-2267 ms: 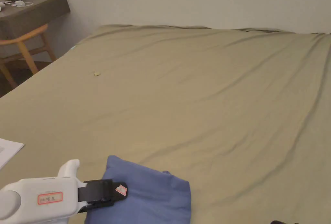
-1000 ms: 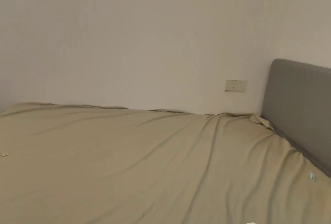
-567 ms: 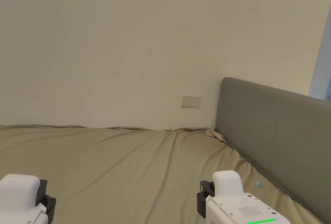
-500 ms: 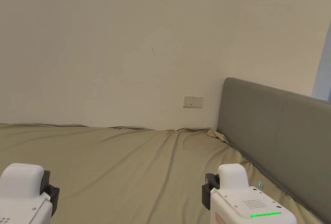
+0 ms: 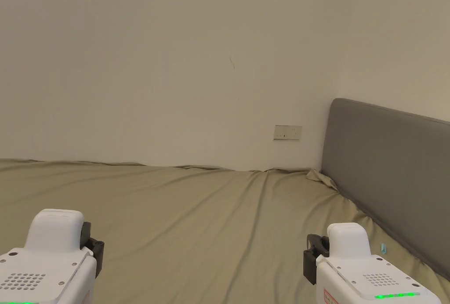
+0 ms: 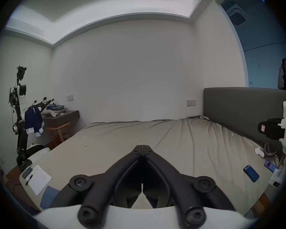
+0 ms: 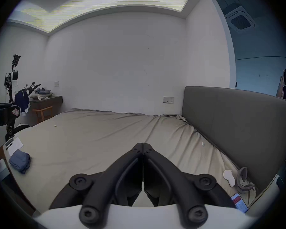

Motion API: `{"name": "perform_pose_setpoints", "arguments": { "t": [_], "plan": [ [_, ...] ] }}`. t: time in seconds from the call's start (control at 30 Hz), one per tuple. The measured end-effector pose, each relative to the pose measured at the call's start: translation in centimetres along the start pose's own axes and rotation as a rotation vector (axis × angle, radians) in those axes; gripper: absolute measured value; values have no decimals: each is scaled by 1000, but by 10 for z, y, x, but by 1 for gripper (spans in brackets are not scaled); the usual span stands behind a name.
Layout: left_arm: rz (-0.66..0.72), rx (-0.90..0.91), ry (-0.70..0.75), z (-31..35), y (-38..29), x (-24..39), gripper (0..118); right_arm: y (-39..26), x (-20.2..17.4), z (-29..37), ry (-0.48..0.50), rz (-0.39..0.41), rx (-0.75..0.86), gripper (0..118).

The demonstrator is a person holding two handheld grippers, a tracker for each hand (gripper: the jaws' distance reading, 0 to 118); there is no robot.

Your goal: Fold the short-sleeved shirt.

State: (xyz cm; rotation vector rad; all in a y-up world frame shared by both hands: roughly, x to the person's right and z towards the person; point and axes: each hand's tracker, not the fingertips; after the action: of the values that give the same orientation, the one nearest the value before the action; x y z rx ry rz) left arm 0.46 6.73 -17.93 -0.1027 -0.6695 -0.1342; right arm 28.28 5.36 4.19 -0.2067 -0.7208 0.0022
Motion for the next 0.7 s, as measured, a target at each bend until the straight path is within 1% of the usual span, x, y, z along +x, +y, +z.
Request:
{"name": "perform_pose_setpoints", "arguments": {
  "t": [0.1, 0.13, 0.17, 0.2, 0.23, 0.27, 0.3, 0.33, 0.4, 0.57, 0.7],
  "plan": [
    [3, -1, 2, 0, 0, 0, 0, 0, -1, -3, 10, 0, -2, 3],
    [7, -3, 1, -1, 0, 1, 2, -1, -2, -3, 15, -1, -1, 4],
    [9, -4, 5, -2, -1, 1, 11, 0, -2, -4, 19, 1, -2, 12],
    [9, -10, 6, -4, -2, 0, 29, -1, -2, -5, 27, 1, -5, 31],
    [10, -26, 3, -6, -3, -1, 81, -1, -2, -5, 32, 5, -8, 77],
    [21, -40, 10, -9, -4, -1, 116, -1, -1, -6, 36, 7, -15, 109],
    [37, -74, 11, -12, -5, -1, 118, -2, -1, -9, 36, 6, -26, 117],
    [56, -86, 10, -14, -8, -3, 118, -3, -1, -11, 34, 4, -42, 118],
    [74, -38, -13, -11, -8, -5, 118, -8, 2, -6, 37, -15, -7, 118],
    [44, -60, -3, -15, -11, -5, 118, -10, 2, -9, 26, -14, -7, 118],
    [36, -49, -1, -15, -11, 1, 118, -12, 4, -12, 11, -48, -11, 118]
  ]
}}
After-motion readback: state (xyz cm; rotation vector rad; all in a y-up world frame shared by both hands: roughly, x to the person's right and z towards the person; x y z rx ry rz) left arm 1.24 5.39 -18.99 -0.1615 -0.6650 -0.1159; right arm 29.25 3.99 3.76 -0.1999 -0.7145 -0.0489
